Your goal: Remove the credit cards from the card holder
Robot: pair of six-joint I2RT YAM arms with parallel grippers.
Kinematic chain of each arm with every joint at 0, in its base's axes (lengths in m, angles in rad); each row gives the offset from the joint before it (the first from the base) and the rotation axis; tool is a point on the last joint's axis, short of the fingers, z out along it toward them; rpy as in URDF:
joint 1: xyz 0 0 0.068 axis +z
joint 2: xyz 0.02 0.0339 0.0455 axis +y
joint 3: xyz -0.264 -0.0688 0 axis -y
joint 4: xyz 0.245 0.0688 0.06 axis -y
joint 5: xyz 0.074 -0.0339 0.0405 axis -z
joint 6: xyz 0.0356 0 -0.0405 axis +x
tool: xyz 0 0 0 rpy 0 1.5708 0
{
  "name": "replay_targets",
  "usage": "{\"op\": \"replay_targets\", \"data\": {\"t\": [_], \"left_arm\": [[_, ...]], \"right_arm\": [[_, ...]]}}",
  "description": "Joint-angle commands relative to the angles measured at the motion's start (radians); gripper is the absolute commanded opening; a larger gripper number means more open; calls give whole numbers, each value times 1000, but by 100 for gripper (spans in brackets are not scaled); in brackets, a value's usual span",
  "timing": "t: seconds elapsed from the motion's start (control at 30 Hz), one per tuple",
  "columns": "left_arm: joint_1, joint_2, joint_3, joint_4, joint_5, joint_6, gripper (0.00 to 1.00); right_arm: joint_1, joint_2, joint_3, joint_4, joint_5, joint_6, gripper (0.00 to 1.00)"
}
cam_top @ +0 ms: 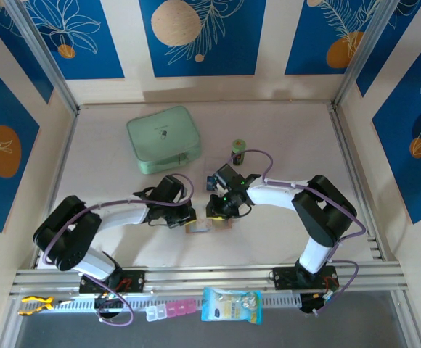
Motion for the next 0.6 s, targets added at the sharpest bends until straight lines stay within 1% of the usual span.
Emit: {"op": "replay_targets", "data": {"t": [0.0,0.43,0.57], "left_arm": [[-6,33,9,-50,-17,34,1],[-5,41,5,-54,-19,35,1],[-6,40,3,-55,-20,35,1]], "right_arm": [[-5,12,-20,23,-46,13,23],[-16,6,-45,68,-86,25,23],[-21,1,-60,98,-108,36,20]]}}
